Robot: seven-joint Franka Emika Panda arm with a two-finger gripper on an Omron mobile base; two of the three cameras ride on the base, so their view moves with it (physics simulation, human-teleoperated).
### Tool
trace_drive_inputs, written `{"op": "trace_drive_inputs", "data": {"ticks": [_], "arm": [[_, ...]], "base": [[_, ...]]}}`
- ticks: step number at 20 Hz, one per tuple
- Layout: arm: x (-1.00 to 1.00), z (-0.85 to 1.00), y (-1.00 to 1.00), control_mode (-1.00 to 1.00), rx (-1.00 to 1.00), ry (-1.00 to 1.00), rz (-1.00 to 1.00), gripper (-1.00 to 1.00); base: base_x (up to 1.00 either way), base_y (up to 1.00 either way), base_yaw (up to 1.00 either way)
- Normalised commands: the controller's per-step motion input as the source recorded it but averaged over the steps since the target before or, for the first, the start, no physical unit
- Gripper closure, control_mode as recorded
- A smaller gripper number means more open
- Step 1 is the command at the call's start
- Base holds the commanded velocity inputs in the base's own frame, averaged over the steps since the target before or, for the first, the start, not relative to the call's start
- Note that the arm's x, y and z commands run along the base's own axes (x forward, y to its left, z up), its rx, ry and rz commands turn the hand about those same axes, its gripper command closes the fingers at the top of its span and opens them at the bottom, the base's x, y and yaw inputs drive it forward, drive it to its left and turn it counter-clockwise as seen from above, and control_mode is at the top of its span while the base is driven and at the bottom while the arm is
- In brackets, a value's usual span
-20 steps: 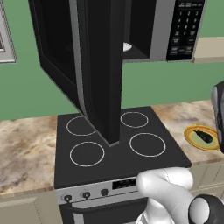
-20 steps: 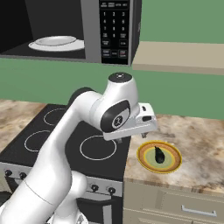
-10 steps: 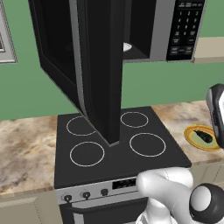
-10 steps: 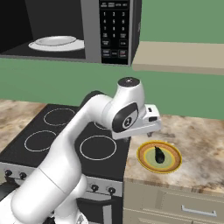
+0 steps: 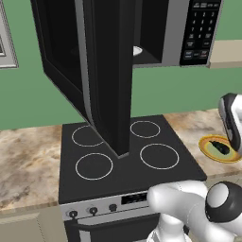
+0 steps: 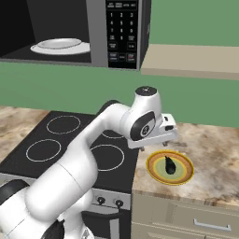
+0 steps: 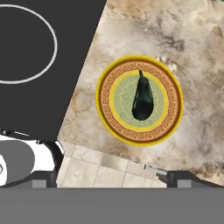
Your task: Pick the eggplant from the counter and place it in the microwave. Then turn on the microwave.
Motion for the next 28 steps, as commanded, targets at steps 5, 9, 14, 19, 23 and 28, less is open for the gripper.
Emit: {"op": "trace_drive_inputs", "data": {"ticks": [5,9,14,19,23,28], "arm": [[0.31,-0.21,-0.20,-1.00,0.00,0.05,0.00,-1.00],[0.29,-0.18,-0.17,-1.00,0.00,0.00,0.00,-1.00],[0.24,-0.18,-0.16,-1.00,0.00,0.00,0.00,-1.00],[0.18,-0.21,-0.16,-1.00,0.02,0.01,0.00,-1.00],[0.18,-0.24,-0.14,-1.00,0.05,0.04,0.00,-1.00],[0.22,-0.22,-0.12,-1.00,0.05,0.01,0.00,-1.00]], "base": [[0.00,0.00,0.00],[0.00,0.00,0.00],[0.00,0.00,0.00],[0.00,0.00,0.00],[0.00,0.00,0.00],[0.00,0.00,0.00]]}}
